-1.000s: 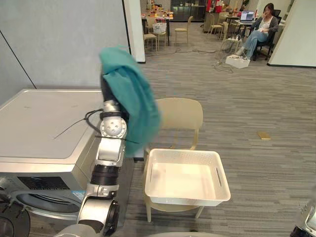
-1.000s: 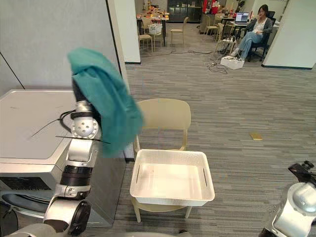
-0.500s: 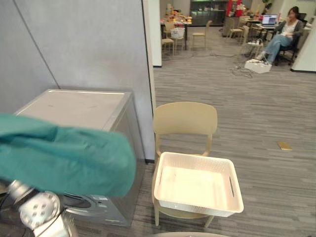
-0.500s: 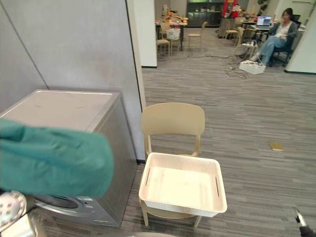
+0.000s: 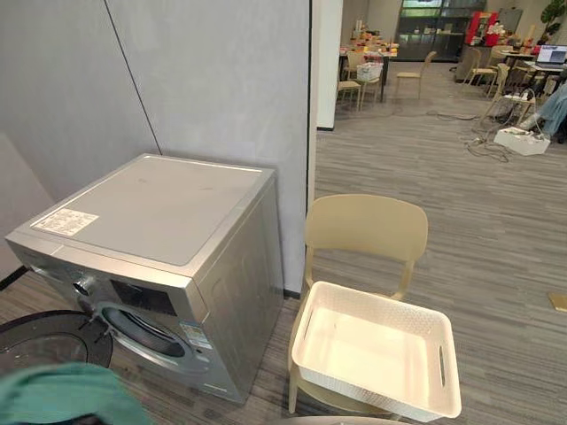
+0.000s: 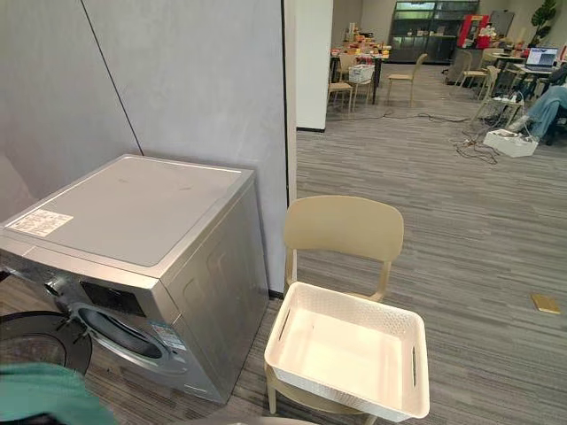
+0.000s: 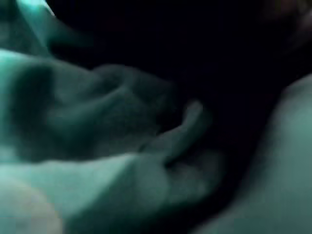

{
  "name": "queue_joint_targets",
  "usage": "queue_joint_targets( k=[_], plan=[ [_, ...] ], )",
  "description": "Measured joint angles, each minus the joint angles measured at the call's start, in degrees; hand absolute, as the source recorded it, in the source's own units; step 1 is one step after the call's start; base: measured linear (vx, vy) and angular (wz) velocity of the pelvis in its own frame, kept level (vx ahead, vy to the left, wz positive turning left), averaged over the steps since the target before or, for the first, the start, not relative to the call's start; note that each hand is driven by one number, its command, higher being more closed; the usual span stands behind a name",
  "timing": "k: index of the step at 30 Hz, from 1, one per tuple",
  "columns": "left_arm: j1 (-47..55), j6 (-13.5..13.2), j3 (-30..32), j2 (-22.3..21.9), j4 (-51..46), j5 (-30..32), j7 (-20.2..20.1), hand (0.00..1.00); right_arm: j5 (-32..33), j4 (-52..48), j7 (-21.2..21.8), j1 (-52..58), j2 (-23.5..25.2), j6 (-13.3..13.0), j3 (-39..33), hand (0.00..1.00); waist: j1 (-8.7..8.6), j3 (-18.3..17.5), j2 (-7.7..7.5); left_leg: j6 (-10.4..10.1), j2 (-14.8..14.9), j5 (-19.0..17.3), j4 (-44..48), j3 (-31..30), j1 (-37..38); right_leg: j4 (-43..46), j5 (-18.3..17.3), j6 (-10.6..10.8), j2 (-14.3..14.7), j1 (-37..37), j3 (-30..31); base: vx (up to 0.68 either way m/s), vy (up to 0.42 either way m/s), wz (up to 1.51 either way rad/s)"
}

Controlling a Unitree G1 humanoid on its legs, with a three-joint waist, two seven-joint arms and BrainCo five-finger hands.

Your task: Pick up the laundry basket with both hands and put the clothes into the washing machine.

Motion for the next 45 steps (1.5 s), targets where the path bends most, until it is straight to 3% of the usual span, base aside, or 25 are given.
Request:
queue_joint_targets(
  k=[3,7,11,15,18,19,20,22,23,27,29,30,31,33,34,37,42,44,45],
  plan=[
    [-1.9,2.9,-2.4,-0.2,20.5,0.1,-5.7,1.00,0.5,12.4,1.1,-2.9,-1.4,1.0,1.5,0.00,-0.40,0.2,-0.59,0.1,0.2,-1.3,1.4,1.2,0.3,1.8,-1.1,-0.1,0.0,-0.6,1.3,-0.01,0.002,-0.17],
    [-1.7,6.5,-2.1,-0.2,35.4,0.5,-12.4,1.00,-1.3,19.7,2.4,-5.1,-1.6,4.2,-0.6,0.00,-0.44,0.3,-0.61,0.4,0.0,-1.6,0.9,2.6,0.8,1.8,-1.3,-0.4,0.1,-1.3,2.6,-0.01,0.007,-0.18],
    [-1.5,7.7,-2.8,-0.2,38.6,2.0,-15.4,1.00,-3.8,23.4,3.2,-6.5,-1.8,5.3,1.0,0.00,-0.09,0.5,-0.52,0.2,0.0,-1.5,0.5,2.6,1.4,1.9,-1.3,-0.4,0.3,-1.0,2.6,0.00,0.001,-0.01],
    [-2.2,7.0,-8.1,0.2,37.6,2.6,-16.0,1.00,-4.2,23.8,3.4,-9.3,-3.7,4.8,11.3,0.00,-0.15,3.1,-0.64,0.0,0.1,-1.3,2.0,-0.1,0.8,6.0,-3.5,-0.3,-0.4,-0.8,0.8,0.00,-0.024,0.29],
    [-5.7,6.4,-9.3,1.0,37.2,2.6,-15.8,1.00,-5.7,23.8,3.3,-11.7,-6.3,4.5,19.2,0.00,-0.14,6.2,-1.33,-0.1,0.4,-1.4,7.6,-6.9,-6.2,11.2,-6.6,-1.0,-1.8,-2.7,-4.9,-0.10,-0.117,1.17],
    [-7.6,6.5,-10.9,1.3,36.9,2.7,-15.5,1.00,-6.2,23.8,3.1,-13.8,-7.8,4.2,21.9,0.00,0.39,7.8,-0.41,-0.8,0.7,-0.3,8.6,-11.2,-10.2,13.7,-7.9,-1.9,-2.2,-4.3,-8.9,-0.14,-0.142,1.38],
    [-8.2,6.5,-11.8,1.5,36.6,2.9,-15.3,1.00,-6.4,23.9,3.1,-14.6,-8.4,4.2,22.3,0.00,0.72,8.8,-0.74,-1.0,0.7,0.5,8.3,-12.7,-11.0,14.6,-8.6,-2.1,-2.4,-4.6,-10.2,-0.15,-0.154,1.28],
    [-9.3,6.6,-12.8,1.6,36.1,4.1,-14.3,1.00,-7.6,23.9,2.9,-16.5,-9.4,4.1,23.0,0.00,1.43,10.3,-0.42,0.4,0.3,4.4,5.6,-15.8,-13.9,18.2,-10.4,-3.3,-4.0,-7.0,-14.9,-0.14,-0.176,1.19],
    [-9.2,6.7,-13.2,2.1,36.1,4.8,-14.0,1.00,-8.5,24.0,2.5,-17.6,-9.8,4.5,23.0,0.00,1.29,10.6,-0.65,2.8,1.0,5.9,3.7,-14.0,-15.0,18.4,-10.5,-3.9,-5.3,-7.9,-17.9,-0.08,-0.140,1.19],
    [-9.3,6.8,-13.8,2.4,35.9,5.2,-13.3,1.00,-9.2,24.0,2.0,-19.0,-10.0,4.9,22.9,0.00,1.12,10.8,-0.67,5.0,6.0,2.8,17.8,-0.1,-17.1,18.0,-9.8,-4.1,-8.4,-5.8,-24.8,0.00,-0.034,1.08],
    [-10.2,7.1,-13.8,2.5,35.6,5.4,-13.3,1.00,-9.7,24.4,2.0,-20.7,-9.3,5.2,21.1,0.00,1.36,10.7,-0.61,5.8,9.3,0.2,18.9,7.2,-16.3,14.7,-6.8,-2.9,-9.0,-3.5,-29.4,-0.04,0.175,0.94],
    [-10.4,7.2,-13.9,2.5,35.7,5.4,-13.3,1.00,-9.7,24.3,2.0,-21.0,-9.1,5.3,20.8,0.00,1.33,10.7,-0.60,5.5,9.6,-0.1,18.9,7.9,-16.3,14.2,-6.3,-2.8,-9.0,-3.2,-29.9,-0.02,0.306,0.79],
    [-11.2,7.5,-13.9,2.5,35.7,5.8,-13.4,1.00,-9.8,24.4,2.1,-22.1,-7.8,5.8,18.3,0.00,1.72,10.3,-0.21,2.4,9.6,-0.9,18.3,10.8,-16.5,11.0,-3.6,-1.3,-9.1,-1.4,-31.9,-0.04,0.294,0.48],
    [-10.8,7.7,-14.1,3.5,35.6,5.8,-13.4,1.00,-9.7,25.0,2.5,-22.7,-5.7,6.2,16.6,0.00,1.88,9.3,-1.93,1.8,6.8,-0.3,16.1,10.5,-16.5,6.7,-1.2,-1.0,-9.2,-0.9,-32.1,-0.05,0.314,0.40],
    [-10.5,7.8,-16.3,5.2,35.7,5.8,-13.5,1.00,-9.5,25.4,2.6,-22.4,-4.6,6.3,16.4,0.00,1.26,7.9,-3.72,2.3,3.5,0.5,13.3,9.3,-16.6,2.9,1.0,-2.3,-10.0,0.2,-32.2,0.00,0.224,0.35],
    [-11.1,7.7,-21.6,6.3,35.7,6.5,-14.2,1.00,-9.4,25.4,2.4,-21.4,-4.2,7.0,16.4,0.00,1.58,7.3,-4.13,3.2,0.7,0.4,12.4,8.4,-16.7,-1.0,5.3,-3.4,-10.8,2.4,-32.1,0.01,0.246,0.39],
    [-11.5,7.3,-25.7,6.7,35.7,5.6,-14.8,1.00,-8.3,25.4,2.5,-23.1,-5.0,7.3,16.9,0.00,2.00,6.6,-4.02,5.4,-1.5,-2.5,16.4,7.9,-20.3,-0.3,6.0,-3.2,-14.2,1.3,-32.8,-0.04,0.128,0.12],
    [-11.9,7.1,-27.6,6.3,35.9,5.3,-15.7,1.00,-8.3,25.6,2.5,-22.8,-6.2,7.3,16.7,0.00,1.70,6.6,-2.71,6.3,-3.5,-3.0,16.6,5.6,-21.7,4.1,7.5,-6.1,-16.4,1.2,-33.3,0.01,0.133,0.85],
    [-11.7,7.1,-28.3,6.0,36.8,5.2,-15.9,1.00,-8.3,25.5,2.6,-22.5,-7.3,7.5,16.6,0.00,1.48,6.4,-1.96,6.3,-4.2,-3.0,16.1,4.0,-21.4,7.0,9.7,-10.1,-16.7,0.7,-30.2,0.10,0.224,1.13]
  ],
)
